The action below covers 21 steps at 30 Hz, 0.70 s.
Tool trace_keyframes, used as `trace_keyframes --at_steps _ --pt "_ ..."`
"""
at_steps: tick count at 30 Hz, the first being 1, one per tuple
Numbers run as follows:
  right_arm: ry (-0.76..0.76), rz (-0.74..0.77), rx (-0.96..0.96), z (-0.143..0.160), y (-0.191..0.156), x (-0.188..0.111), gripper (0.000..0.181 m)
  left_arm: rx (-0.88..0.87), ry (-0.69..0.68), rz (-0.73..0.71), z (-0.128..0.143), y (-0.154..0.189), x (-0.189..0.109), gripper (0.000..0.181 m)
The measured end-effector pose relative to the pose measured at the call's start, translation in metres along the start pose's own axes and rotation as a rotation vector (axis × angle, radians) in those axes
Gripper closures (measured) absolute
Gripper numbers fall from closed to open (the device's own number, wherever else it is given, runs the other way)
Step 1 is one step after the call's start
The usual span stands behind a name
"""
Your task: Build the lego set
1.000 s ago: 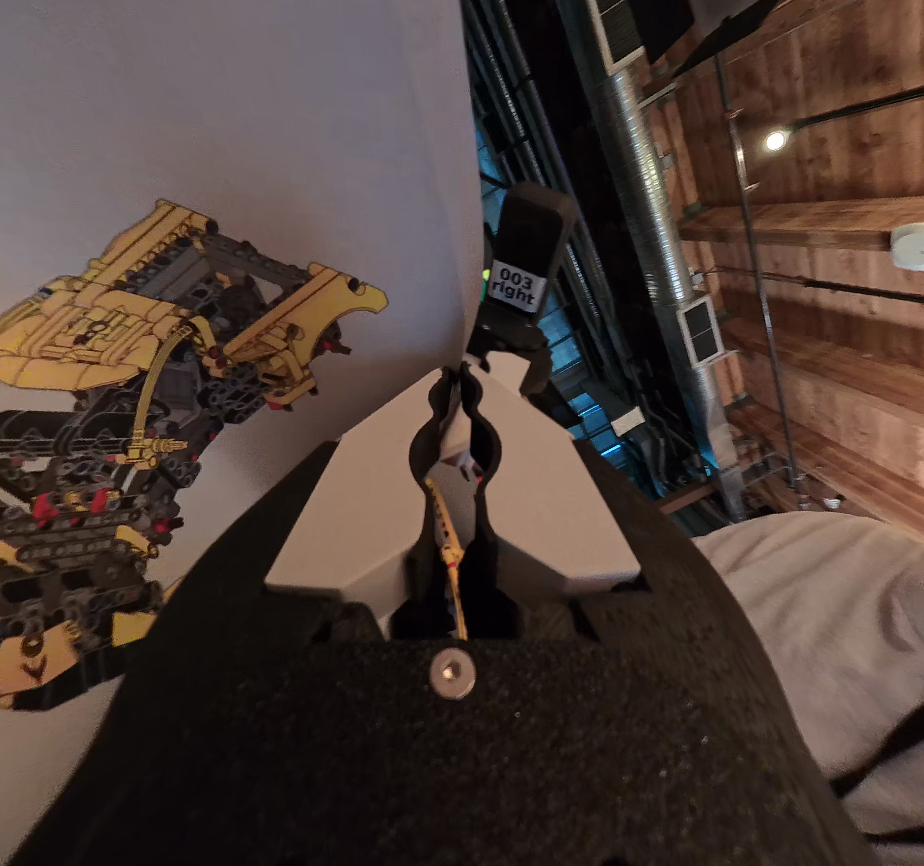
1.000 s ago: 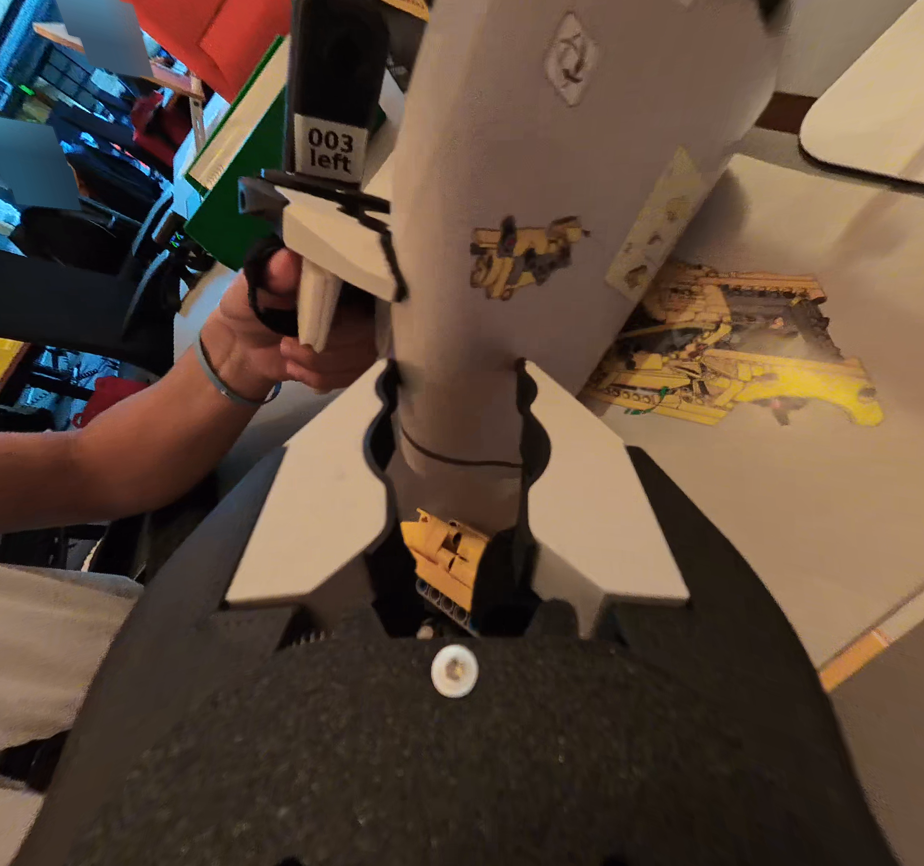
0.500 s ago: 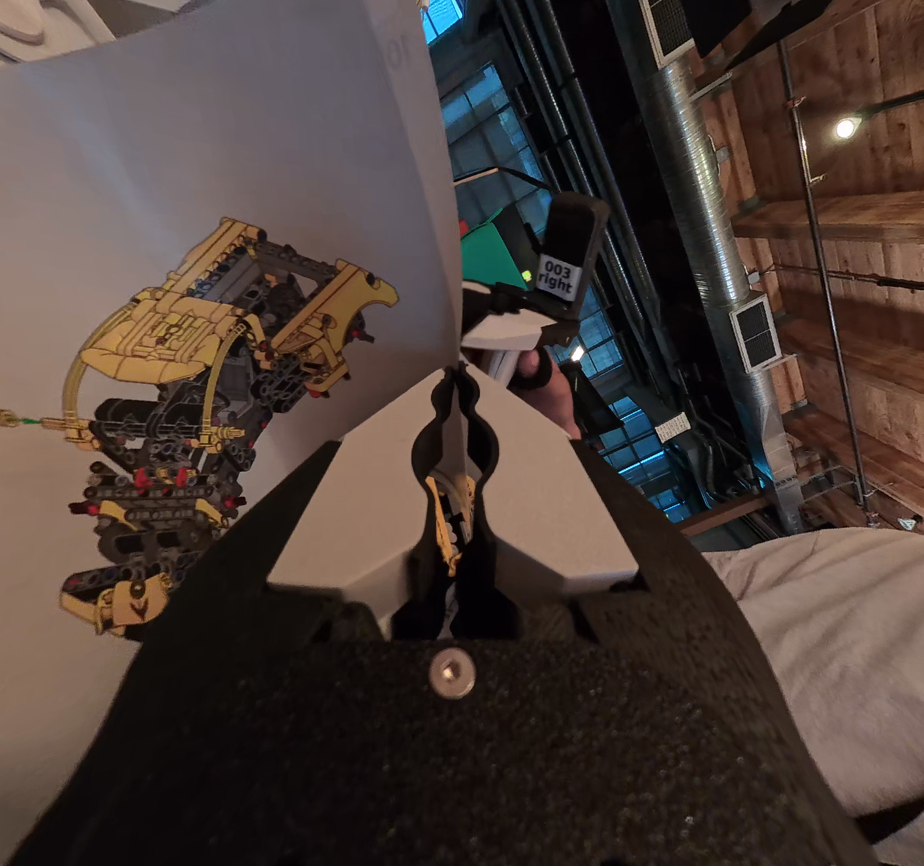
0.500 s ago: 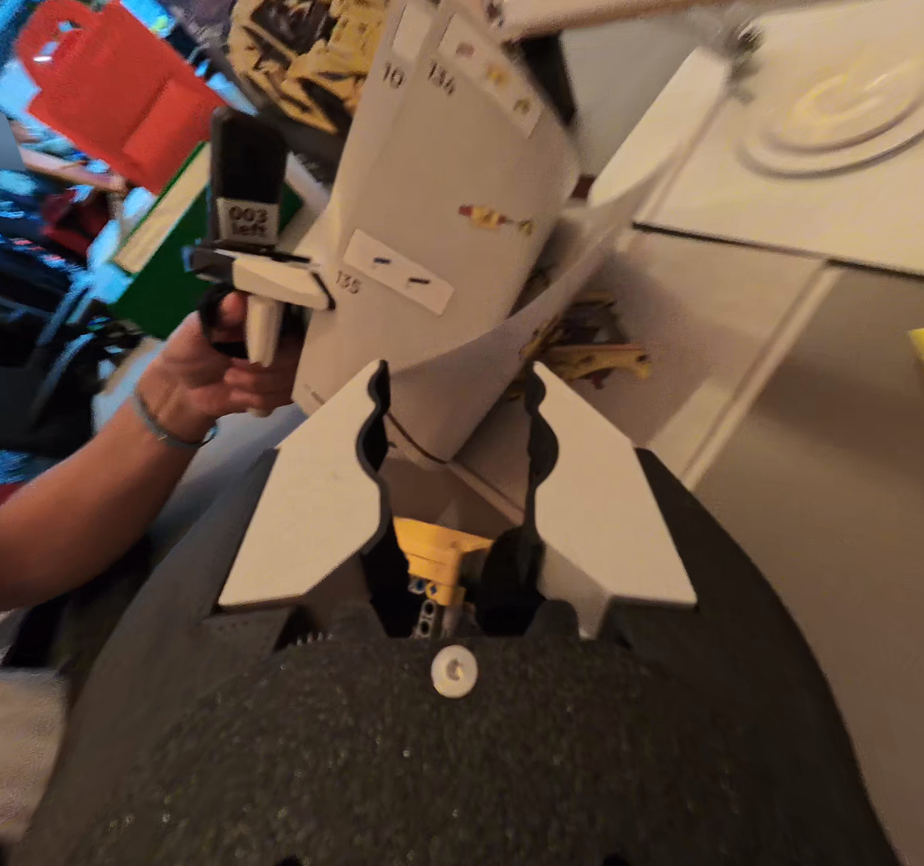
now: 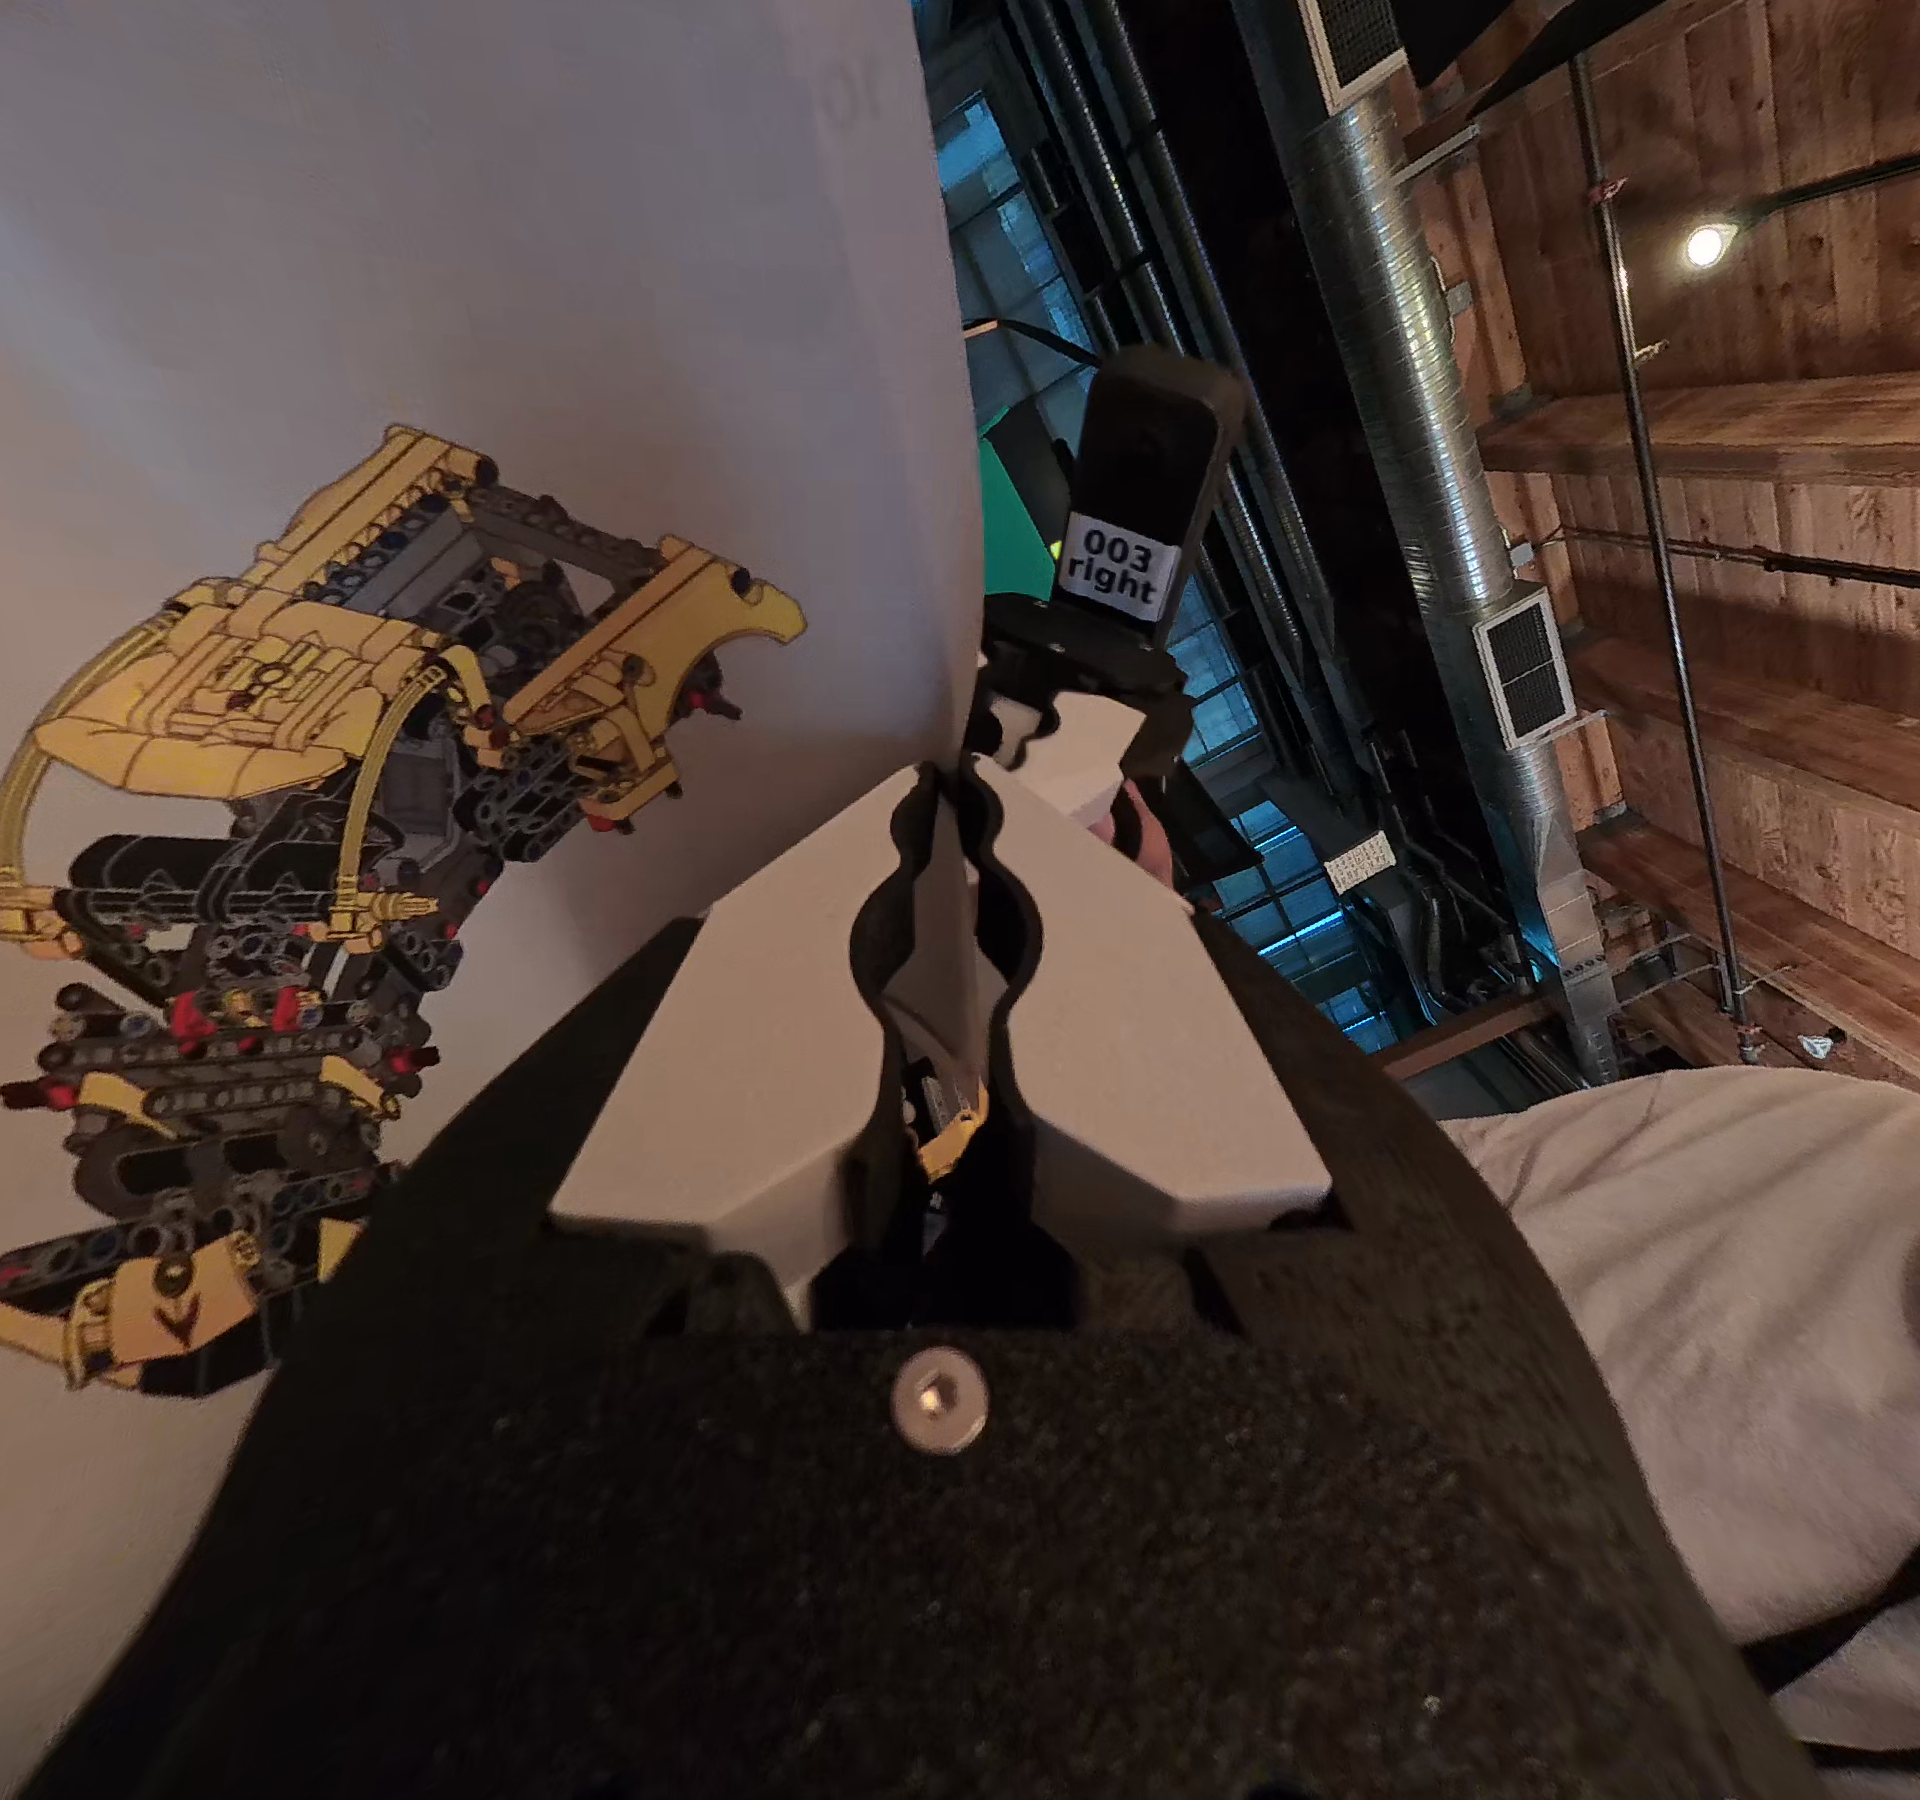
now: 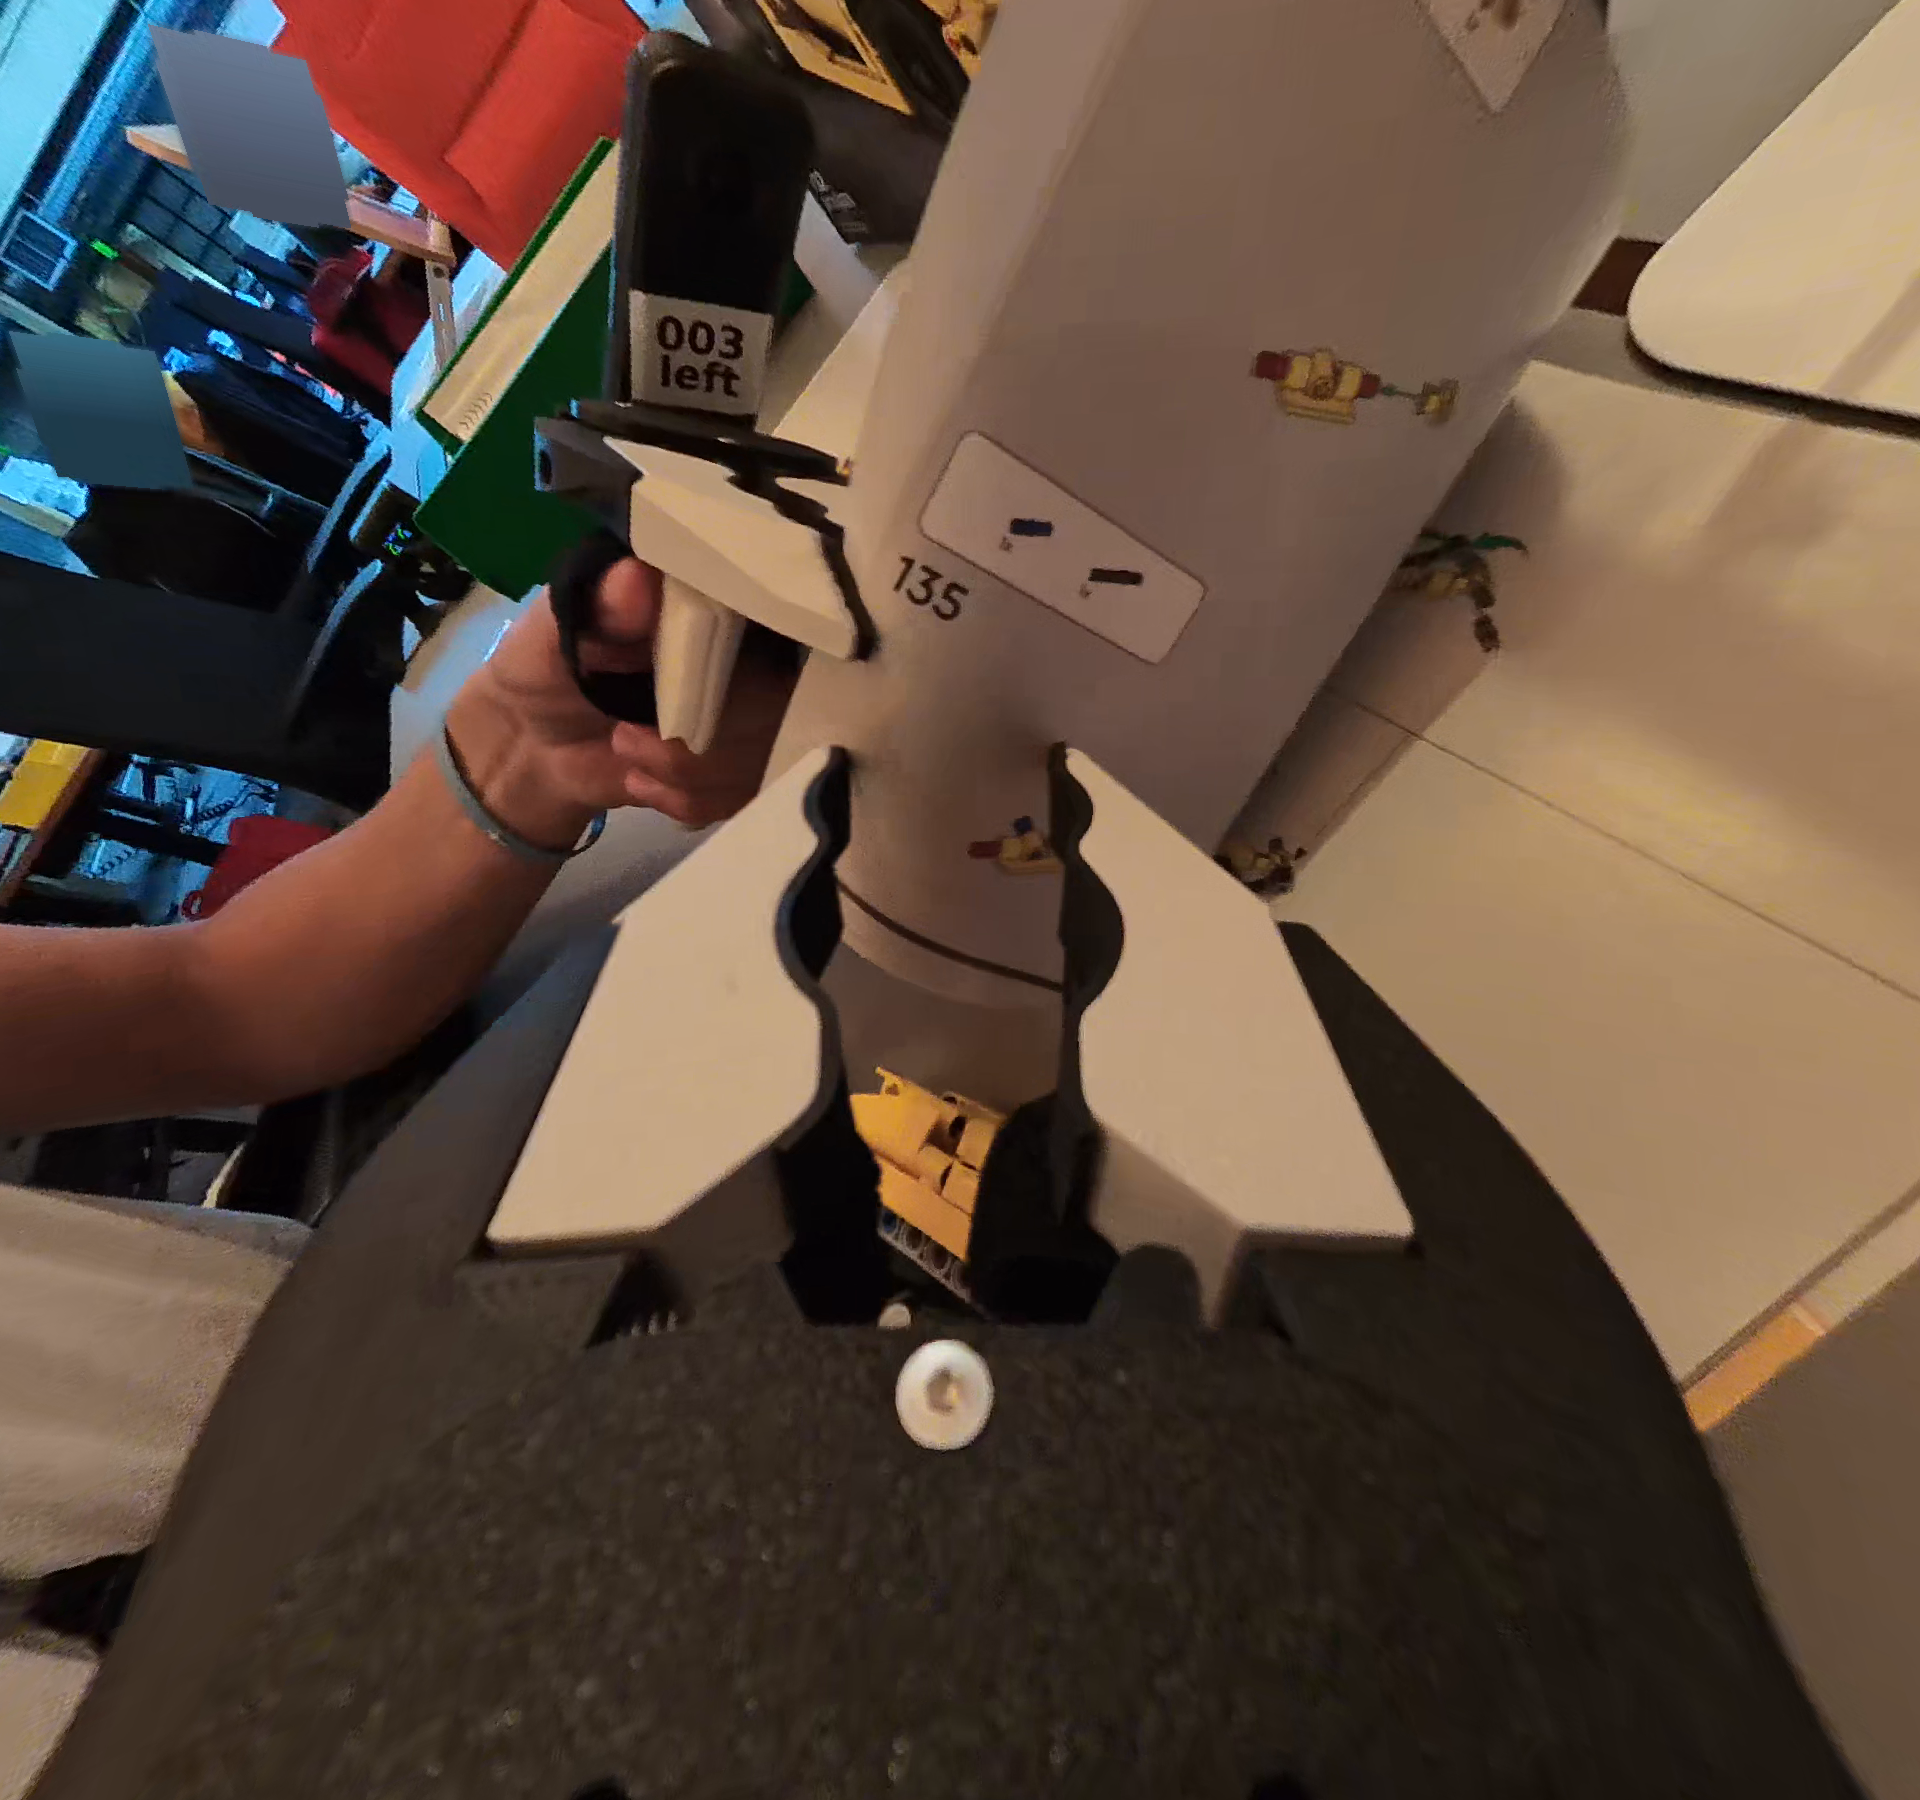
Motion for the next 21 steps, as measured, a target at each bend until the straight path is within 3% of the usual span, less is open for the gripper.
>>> trace_keyframes --at_steps 4,7,10,11,13,15,21 --pt "0.028 0.031 0.038 -0.001 0.013 -0.007 0.165 0.006 -0.004 0.007 0.0 0.002 -0.001 0.178" --pt "0.079 -0.028 0.022 -0.008 0.003 -0.015 0.138 0.005 0.008 -0.013 -0.002 -0.001 -0.002 0.18" --pt "0.047 0.011 -0.02 -0.005 -0.002 -0.003 0.094 -0.003 0.009 -0.001 -0.001 0.0 0.0 0.18" --pt "0.018 0.037 -0.032 -0.001 0.0 0.004 0.093 -0.007 0.006 0.005 0.0 0.001 0.001 0.179" --pt "-0.004 0.081 -0.044 0.004 0.004 0.013 0.097 -0.008 -0.007 0.011 0.002 0.002 0.003 0.179" --pt "-0.026 0.085 -0.043 0.007 0.007 0.015 0.118 -0.002 -0.023 0.016 0.005 0.003 0.005 0.179" --pt "0.011 0.035 0.017 0.004 0.012 -0.001 0.127 0.006 -0.026 0.01 0.003 0.004 0.003 0.18"
Point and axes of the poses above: each gripper's, where its closed fingertips meet, x out along the fingers, z out of its underside, y = z × x across the jaws, the point moved 1 cm from there along -x, back along the fingers, and after that the axes turned 8 degrees about z, right-handed, at the moved point
